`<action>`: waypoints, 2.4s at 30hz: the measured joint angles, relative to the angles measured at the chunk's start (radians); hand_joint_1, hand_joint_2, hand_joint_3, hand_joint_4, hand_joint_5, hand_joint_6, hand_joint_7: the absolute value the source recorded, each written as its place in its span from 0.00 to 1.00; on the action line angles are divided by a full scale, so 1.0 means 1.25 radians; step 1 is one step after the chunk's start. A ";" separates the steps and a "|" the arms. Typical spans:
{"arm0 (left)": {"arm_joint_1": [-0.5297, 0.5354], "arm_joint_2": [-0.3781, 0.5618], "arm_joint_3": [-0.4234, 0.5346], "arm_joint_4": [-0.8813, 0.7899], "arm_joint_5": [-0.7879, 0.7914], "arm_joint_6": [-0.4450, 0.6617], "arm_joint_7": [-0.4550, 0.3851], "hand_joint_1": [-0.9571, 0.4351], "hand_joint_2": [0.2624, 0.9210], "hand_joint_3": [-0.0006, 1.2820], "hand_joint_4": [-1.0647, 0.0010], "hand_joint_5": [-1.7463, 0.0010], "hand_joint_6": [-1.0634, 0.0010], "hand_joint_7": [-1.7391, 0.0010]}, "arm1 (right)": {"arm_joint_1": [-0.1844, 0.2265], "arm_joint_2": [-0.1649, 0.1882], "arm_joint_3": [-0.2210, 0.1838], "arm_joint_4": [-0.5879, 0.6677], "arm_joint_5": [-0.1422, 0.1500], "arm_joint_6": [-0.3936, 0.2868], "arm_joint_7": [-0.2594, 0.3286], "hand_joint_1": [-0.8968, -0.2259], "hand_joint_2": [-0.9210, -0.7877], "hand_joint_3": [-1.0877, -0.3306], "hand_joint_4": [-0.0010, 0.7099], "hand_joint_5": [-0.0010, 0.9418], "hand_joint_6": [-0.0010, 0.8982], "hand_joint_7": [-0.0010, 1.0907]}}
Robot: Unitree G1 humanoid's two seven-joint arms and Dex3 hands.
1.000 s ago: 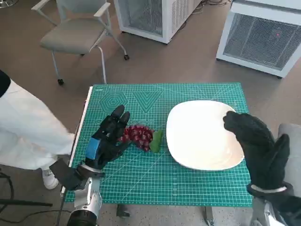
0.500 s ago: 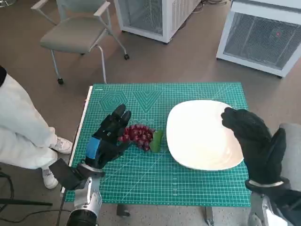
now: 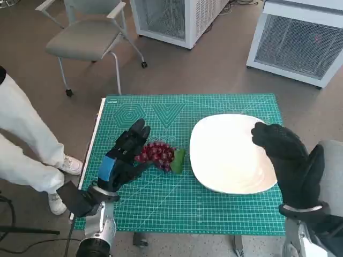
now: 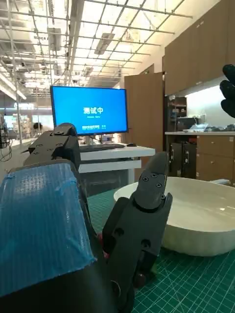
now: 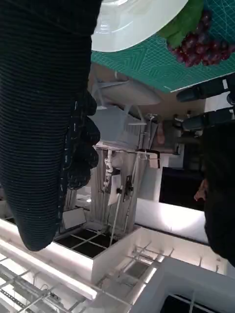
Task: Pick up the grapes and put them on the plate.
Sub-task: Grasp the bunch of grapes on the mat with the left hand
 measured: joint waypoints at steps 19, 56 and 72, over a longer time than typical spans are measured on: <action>0.000 0.051 -0.019 -0.044 0.072 -0.004 0.041 0.44 0.98 0.01 0.83 1.00 0.78 1.00 | -0.002 -0.002 -0.001 0.001 0.000 -0.001 0.000 0.83 0.00 0.61 0.54 0.92 0.21 0.96; 0.079 0.257 -0.288 -0.568 0.801 0.472 0.285 0.63 0.80 0.01 0.99 1.00 0.84 1.00 | -0.018 -0.003 -0.011 0.000 0.002 -0.003 0.000 0.82 0.00 0.61 0.54 0.91 0.22 0.96; -0.045 0.248 -0.406 -0.384 0.844 0.541 0.300 0.69 0.79 0.01 0.98 1.00 0.83 1.00 | -0.015 -0.004 -0.015 -0.002 0.004 0.000 0.002 0.82 0.00 0.61 0.54 0.91 0.22 0.96</action>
